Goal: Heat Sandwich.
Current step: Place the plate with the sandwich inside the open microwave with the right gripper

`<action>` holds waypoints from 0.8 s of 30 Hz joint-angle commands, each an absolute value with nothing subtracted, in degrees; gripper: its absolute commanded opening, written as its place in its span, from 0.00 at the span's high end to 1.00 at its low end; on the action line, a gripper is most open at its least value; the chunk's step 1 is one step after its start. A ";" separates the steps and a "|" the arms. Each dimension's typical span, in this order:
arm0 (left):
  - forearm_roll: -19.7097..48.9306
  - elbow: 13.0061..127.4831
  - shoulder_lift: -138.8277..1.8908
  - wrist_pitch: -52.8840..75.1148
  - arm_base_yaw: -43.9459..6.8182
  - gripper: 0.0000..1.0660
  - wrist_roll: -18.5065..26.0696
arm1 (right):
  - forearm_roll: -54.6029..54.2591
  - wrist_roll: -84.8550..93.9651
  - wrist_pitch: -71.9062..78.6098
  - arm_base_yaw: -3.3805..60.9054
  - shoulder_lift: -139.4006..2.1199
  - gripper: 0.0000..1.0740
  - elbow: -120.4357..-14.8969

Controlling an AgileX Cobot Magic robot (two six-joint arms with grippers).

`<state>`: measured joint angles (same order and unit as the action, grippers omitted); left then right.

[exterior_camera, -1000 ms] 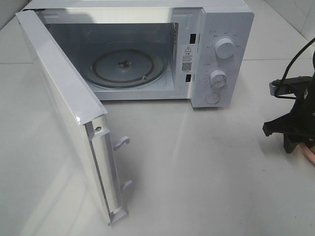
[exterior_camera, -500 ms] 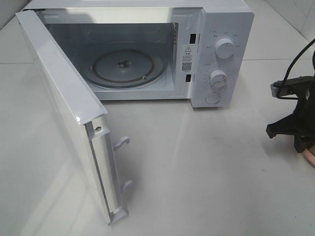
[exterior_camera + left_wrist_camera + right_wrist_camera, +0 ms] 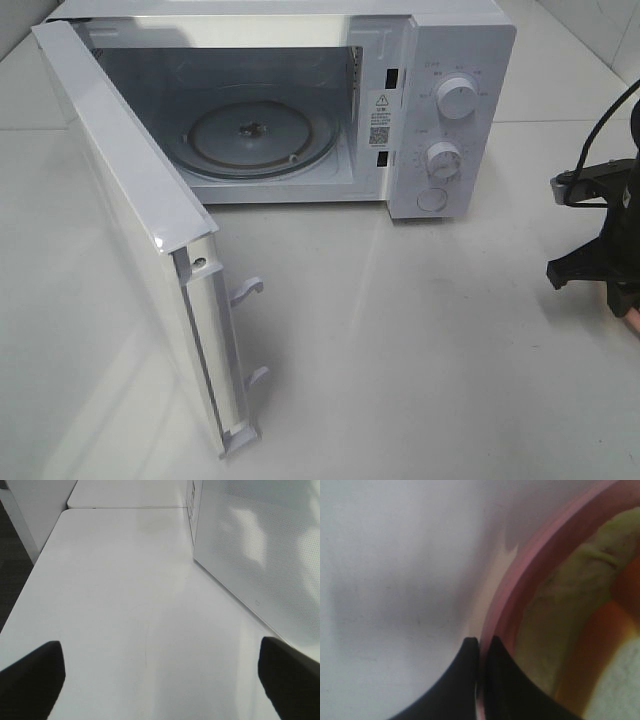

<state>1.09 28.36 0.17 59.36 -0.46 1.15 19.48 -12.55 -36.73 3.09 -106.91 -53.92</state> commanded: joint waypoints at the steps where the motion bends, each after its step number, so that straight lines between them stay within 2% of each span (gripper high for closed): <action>1: 0.86 28.25 1.72 58.90 -0.40 0.03 1.03 | 21.20 -14.09 -38.04 3.72 -106.68 1.00 -54.14; 13: 0.86 28.25 1.72 58.90 -0.40 0.03 1.03 | 28.48 -19.71 -44.06 9.40 -106.05 1.00 -54.14; 24: 0.86 28.25 1.72 58.90 -0.40 0.03 1.03 | 29.45 -19.77 -48.82 10.94 -99.92 1.00 -54.09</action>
